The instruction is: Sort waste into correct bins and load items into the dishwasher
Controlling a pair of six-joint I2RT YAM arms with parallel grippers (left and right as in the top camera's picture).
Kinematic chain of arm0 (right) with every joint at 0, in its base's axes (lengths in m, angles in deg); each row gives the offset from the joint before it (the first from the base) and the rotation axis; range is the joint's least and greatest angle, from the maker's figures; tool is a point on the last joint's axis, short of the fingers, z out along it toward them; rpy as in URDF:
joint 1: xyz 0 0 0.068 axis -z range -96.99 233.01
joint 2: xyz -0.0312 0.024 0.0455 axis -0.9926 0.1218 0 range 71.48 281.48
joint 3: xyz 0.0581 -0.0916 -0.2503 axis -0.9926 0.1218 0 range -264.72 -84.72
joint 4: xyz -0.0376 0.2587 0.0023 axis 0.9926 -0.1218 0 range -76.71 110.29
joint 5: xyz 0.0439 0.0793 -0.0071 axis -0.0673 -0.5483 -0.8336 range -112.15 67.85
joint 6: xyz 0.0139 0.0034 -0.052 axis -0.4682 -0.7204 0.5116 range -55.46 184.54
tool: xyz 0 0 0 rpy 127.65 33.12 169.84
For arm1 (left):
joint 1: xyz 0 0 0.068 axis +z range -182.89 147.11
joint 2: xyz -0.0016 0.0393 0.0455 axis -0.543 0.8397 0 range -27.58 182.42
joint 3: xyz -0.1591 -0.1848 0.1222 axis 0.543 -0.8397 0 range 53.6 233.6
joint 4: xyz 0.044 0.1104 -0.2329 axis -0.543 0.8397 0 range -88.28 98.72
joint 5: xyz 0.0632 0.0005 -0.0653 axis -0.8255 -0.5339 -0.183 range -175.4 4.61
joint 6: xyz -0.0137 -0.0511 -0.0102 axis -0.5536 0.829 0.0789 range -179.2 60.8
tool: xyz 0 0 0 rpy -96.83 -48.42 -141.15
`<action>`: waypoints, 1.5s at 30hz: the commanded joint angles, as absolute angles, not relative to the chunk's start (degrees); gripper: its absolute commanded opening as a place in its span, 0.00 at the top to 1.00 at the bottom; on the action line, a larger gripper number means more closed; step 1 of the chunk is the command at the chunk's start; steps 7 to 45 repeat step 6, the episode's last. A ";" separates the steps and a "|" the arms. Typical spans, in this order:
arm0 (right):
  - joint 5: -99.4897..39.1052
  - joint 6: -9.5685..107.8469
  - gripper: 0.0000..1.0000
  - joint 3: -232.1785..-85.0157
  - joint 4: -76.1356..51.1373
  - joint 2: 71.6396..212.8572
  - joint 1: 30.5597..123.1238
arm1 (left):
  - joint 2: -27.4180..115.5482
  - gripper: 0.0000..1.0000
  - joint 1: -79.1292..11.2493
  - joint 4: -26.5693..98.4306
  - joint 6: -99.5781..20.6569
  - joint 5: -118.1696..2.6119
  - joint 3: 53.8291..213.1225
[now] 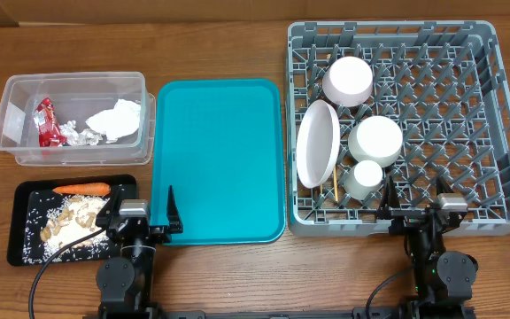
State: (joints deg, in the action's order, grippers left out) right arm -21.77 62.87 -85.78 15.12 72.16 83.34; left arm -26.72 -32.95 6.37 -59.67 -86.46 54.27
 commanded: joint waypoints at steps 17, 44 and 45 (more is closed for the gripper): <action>-21.85 63.08 0.00 -85.17 15.49 71.64 83.08 | -27.33 0.00 -33.40 6.06 -60.94 -86.37 53.89; -21.85 63.08 0.00 -85.17 15.49 71.64 83.08 | -27.33 0.00 -33.40 6.06 -60.94 -86.37 53.89; -21.85 63.08 0.00 -85.17 15.49 71.64 83.08 | -27.33 0.00 -33.40 6.06 -60.94 -86.37 53.89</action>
